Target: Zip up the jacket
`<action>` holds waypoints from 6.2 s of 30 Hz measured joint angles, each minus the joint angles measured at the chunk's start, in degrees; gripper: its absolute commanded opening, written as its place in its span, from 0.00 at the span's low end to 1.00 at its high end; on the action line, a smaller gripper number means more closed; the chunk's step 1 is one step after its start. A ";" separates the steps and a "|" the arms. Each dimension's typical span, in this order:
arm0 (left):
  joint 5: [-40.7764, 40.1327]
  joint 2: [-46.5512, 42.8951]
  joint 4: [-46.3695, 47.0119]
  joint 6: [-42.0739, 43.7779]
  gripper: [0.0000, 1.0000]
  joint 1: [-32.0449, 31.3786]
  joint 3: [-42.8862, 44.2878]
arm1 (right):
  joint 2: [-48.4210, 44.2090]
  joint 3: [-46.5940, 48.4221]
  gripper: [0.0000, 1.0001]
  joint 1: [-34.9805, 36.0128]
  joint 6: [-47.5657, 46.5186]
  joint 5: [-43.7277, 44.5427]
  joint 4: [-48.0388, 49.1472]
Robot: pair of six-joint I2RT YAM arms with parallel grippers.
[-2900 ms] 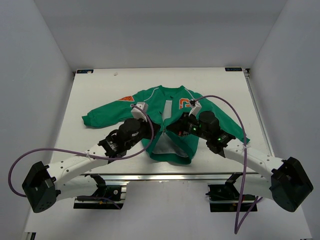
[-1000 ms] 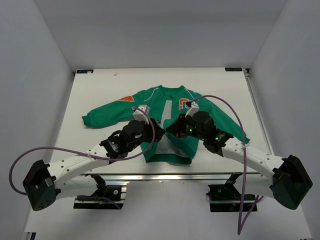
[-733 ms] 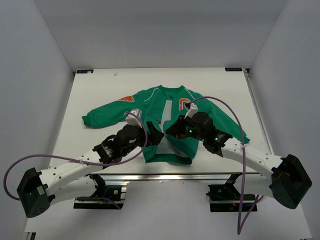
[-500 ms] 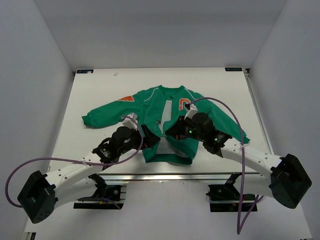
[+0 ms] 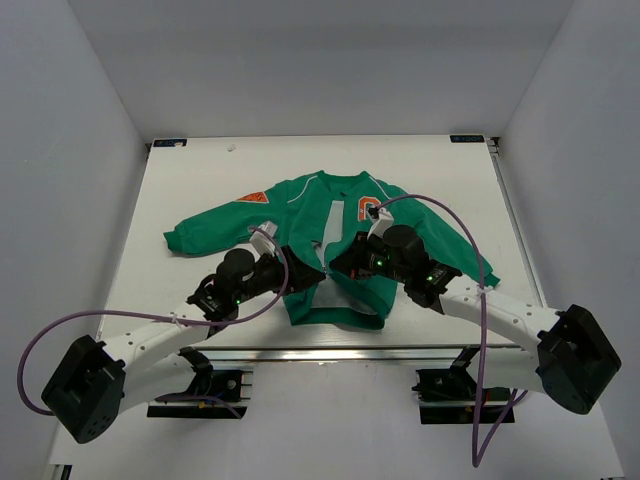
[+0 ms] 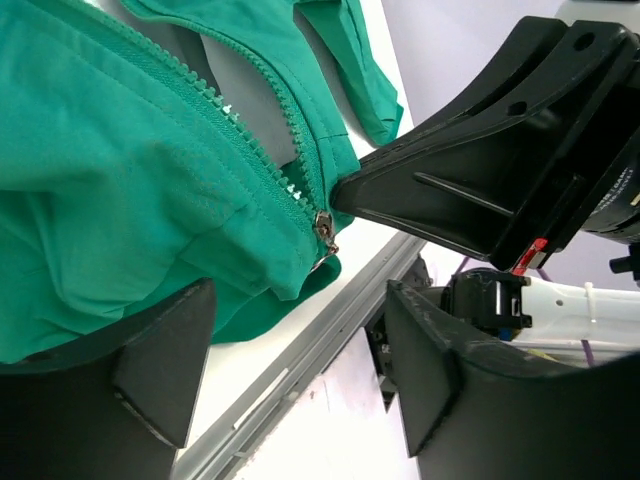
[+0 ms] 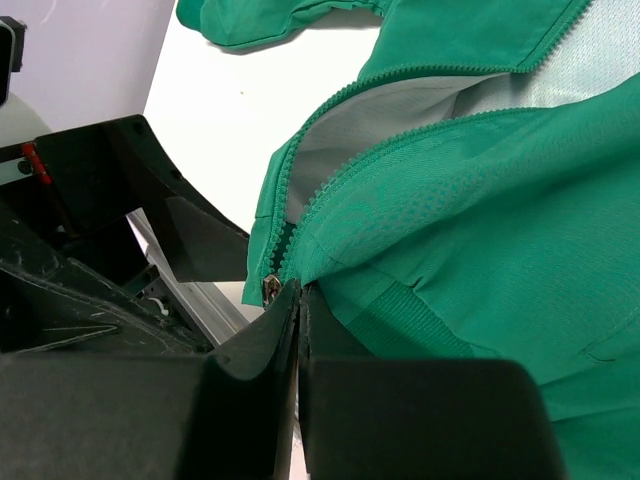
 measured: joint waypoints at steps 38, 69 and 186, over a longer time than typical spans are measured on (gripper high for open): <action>0.76 3.41 4.42 -0.52 0.37 0.46 0.00 | 1.18 -0.02 0.00 0.04 -0.02 -1.27 0.11; 3.43 8.17 3.43 2.51 0.00 1.25 2.82 | 5.35 3.02 0.00 0.31 -0.50 3.10 -0.02; 4.09 7.72 5.33 -1.62 0.00 0.94 2.01 | 3.02 -9.70 0.23 0.42 4.87 -10.60 20.04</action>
